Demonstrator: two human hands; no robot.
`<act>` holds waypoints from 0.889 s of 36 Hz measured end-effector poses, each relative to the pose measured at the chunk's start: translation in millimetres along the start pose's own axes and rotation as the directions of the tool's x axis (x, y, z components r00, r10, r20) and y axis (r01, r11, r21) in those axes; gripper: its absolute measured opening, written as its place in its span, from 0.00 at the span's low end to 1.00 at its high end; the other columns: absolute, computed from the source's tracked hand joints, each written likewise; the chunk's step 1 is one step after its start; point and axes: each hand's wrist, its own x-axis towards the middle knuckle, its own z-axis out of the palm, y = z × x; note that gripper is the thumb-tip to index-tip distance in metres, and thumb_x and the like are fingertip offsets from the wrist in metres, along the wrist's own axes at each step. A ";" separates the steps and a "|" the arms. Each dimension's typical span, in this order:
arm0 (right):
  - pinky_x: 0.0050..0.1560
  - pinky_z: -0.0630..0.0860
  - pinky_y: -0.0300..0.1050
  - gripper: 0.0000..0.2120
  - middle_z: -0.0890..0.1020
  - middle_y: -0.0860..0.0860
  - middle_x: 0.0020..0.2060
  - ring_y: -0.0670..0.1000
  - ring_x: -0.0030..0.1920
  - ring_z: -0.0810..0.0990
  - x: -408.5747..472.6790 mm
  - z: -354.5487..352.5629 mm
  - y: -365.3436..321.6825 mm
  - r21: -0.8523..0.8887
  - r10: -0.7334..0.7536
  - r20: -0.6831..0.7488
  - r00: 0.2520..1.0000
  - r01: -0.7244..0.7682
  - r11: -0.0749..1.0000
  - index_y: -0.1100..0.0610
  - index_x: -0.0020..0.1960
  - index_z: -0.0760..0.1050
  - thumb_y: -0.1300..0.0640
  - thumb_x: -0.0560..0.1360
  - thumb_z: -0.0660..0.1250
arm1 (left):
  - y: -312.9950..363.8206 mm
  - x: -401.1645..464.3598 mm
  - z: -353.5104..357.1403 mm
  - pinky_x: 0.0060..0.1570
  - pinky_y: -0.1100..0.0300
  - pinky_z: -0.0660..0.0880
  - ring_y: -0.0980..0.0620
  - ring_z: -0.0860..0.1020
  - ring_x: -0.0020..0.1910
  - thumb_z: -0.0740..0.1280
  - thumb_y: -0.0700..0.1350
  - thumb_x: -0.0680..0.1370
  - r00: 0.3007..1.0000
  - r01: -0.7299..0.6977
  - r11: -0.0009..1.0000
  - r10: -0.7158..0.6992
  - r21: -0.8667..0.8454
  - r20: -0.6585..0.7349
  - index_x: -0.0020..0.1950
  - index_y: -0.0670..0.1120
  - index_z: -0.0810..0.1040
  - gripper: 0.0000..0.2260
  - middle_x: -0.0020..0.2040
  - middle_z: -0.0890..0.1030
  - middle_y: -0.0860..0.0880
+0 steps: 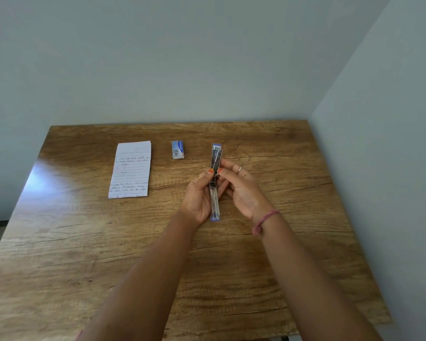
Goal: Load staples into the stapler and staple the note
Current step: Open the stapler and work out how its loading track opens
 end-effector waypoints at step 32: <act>0.43 0.77 0.36 0.08 0.85 0.47 0.40 0.42 0.41 0.83 0.6 14.0 15.7 -0.041 -0.109 -0.234 0.966 0.102 0.994 0.58 0.54 0.80 0.59 0.76 0.71 | 0.1 0.1 0.1 0.46 0.60 0.80 0.49 0.82 0.50 0.67 0.40 0.76 0.999 0.002 1.000 -0.001 0.011 -0.045 0.56 0.36 0.78 0.11 0.52 0.82 0.41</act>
